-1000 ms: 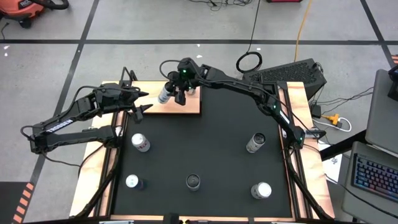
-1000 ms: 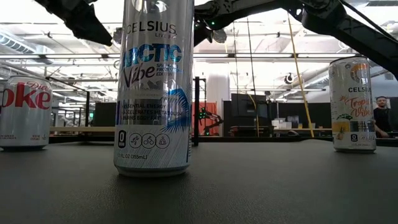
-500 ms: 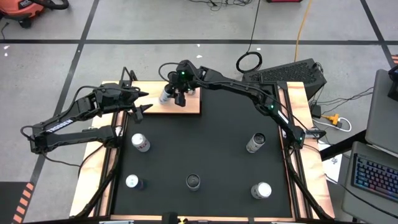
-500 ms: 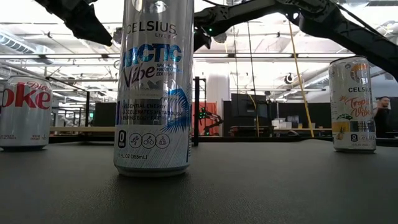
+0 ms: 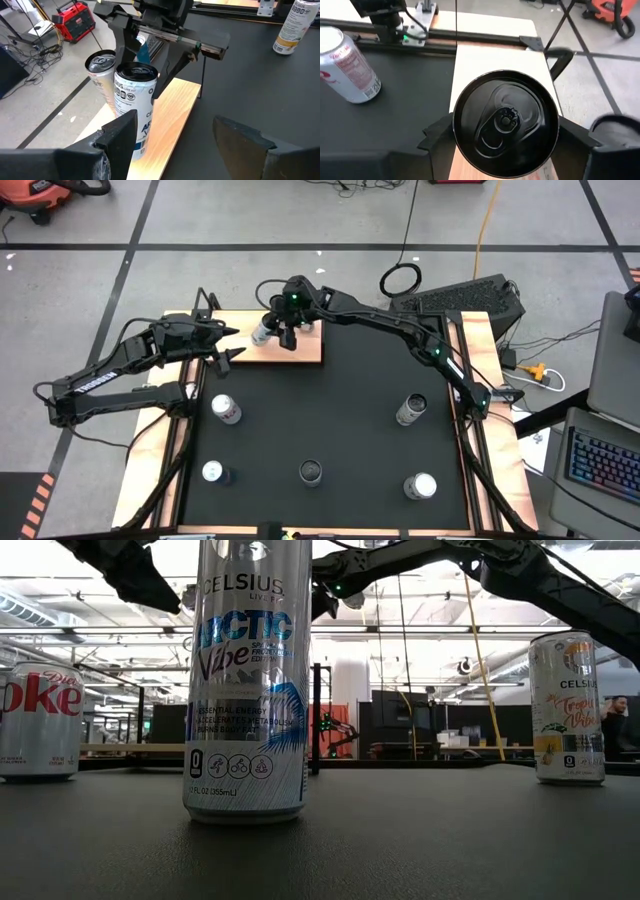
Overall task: Place canned beverage on shelf
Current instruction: Put the top white blue soda can on the shelf
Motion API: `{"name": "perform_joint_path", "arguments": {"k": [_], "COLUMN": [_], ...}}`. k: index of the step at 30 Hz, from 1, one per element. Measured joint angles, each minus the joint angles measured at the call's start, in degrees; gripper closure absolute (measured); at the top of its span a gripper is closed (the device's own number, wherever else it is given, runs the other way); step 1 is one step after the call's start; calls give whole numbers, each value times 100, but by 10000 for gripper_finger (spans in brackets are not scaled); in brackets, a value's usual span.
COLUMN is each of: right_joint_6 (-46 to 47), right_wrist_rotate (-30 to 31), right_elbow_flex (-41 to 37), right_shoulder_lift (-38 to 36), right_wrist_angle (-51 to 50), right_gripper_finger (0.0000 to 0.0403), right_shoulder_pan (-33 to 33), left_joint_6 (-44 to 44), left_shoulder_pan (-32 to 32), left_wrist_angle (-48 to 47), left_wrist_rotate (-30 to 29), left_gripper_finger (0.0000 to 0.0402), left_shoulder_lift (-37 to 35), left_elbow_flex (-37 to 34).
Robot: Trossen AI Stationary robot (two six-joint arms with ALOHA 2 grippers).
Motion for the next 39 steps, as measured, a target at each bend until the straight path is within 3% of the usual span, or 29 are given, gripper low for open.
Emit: {"name": "perform_joint_path", "arguments": {"k": [9,24,31,39], "right_joint_6": [1,4,-197,-453], "right_wrist_rotate": [4,-194,-295,-286], "right_elbow_flex": [1,2,29,34], "right_shoulder_lift": [-15,-66,-712,-1140], "right_wrist_angle": [132,311,-271,-1617], "right_gripper_finger": [113,110,110,121], "right_shoulder_pan": [2,14,73,63], "left_joint_6": [2,2,4,4], "left_shoulder_pan": [0,0,0,0], "left_wrist_angle": [0,-2,-7,-15], "left_wrist_rotate": [0,1,4,4], "left_gripper_finger": [141,141,141,141], "left_shoulder_lift": [0,0,-2,-2], "left_elbow_flex": [0,0,0,0]}}
